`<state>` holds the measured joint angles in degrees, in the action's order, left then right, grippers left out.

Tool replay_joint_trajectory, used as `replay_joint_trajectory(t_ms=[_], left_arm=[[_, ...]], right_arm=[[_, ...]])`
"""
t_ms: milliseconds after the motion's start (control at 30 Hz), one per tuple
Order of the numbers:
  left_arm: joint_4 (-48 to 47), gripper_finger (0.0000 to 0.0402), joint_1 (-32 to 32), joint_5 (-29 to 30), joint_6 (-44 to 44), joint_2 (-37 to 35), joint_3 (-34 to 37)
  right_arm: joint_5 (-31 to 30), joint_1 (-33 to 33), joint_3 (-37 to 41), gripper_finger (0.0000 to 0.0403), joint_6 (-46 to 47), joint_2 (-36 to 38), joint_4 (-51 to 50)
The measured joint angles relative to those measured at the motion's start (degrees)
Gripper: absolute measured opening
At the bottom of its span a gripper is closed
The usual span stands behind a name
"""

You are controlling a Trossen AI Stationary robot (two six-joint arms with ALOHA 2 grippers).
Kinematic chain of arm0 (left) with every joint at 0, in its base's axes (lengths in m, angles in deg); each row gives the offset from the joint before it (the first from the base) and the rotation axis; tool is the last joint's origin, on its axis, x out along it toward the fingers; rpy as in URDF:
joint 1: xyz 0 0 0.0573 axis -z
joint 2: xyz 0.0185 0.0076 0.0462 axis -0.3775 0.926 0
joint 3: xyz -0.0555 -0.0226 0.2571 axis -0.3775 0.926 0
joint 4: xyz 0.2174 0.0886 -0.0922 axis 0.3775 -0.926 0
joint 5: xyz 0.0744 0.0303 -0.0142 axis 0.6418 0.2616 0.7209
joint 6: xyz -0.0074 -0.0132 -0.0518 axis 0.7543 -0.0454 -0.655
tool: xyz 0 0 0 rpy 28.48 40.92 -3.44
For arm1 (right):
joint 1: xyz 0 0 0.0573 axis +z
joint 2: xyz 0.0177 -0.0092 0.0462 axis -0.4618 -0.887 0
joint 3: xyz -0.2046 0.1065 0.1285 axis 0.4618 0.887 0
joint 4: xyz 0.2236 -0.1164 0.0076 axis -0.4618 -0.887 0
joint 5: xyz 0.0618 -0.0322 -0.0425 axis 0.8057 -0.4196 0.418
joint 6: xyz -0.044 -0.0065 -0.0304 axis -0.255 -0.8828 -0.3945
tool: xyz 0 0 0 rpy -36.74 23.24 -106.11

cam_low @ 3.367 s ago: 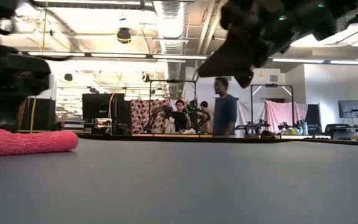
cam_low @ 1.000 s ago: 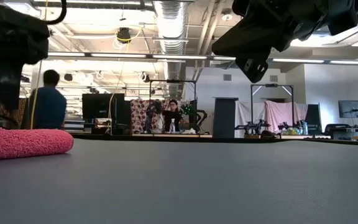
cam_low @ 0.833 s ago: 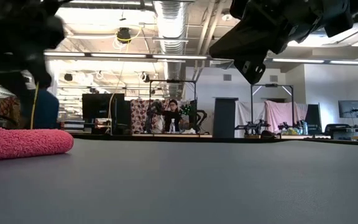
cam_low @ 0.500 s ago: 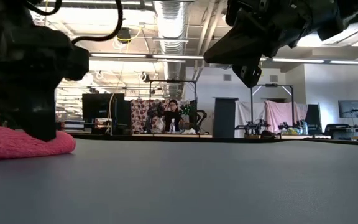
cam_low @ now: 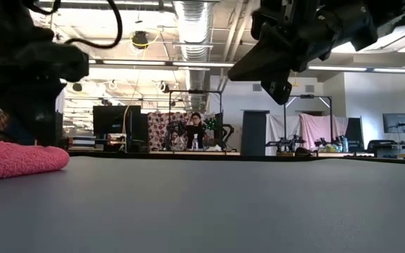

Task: Roll towel
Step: Roll the red towel, then return to Home Position

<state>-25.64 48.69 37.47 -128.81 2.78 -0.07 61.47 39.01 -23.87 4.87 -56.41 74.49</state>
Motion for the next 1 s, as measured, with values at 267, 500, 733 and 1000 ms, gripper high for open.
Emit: replay_joint_trajectory(t_ms=[267, 500, 733, 1000], left_arm=[[3.58, 0.0009, 0.78, 1.21, 8.19, -2.87, -1.34], [9.08, 0.0006, -2.32, 13.56, 35.33, -9.63, -5.07], [19.76, 0.0, -17.24, 3.65, 61.96, -9.18, -4.85], [25.89, 0.0, -28.26, -9.72, 77.35, -23.71, -2.08]], right_arm=[[1.74, -1.11, 0.0, 0.0027, -0.88, 0.15, 0.13], [3.9, -5.38, -0.02, 0.0027, -5.75, 5.15, -3.51], [3.47, -13.95, -0.02, 0.0027, -10.82, 13.91, -14.42], [4.1, -18.11, 7.18, 0.0027, -14.51, 21.56, -8.83]])
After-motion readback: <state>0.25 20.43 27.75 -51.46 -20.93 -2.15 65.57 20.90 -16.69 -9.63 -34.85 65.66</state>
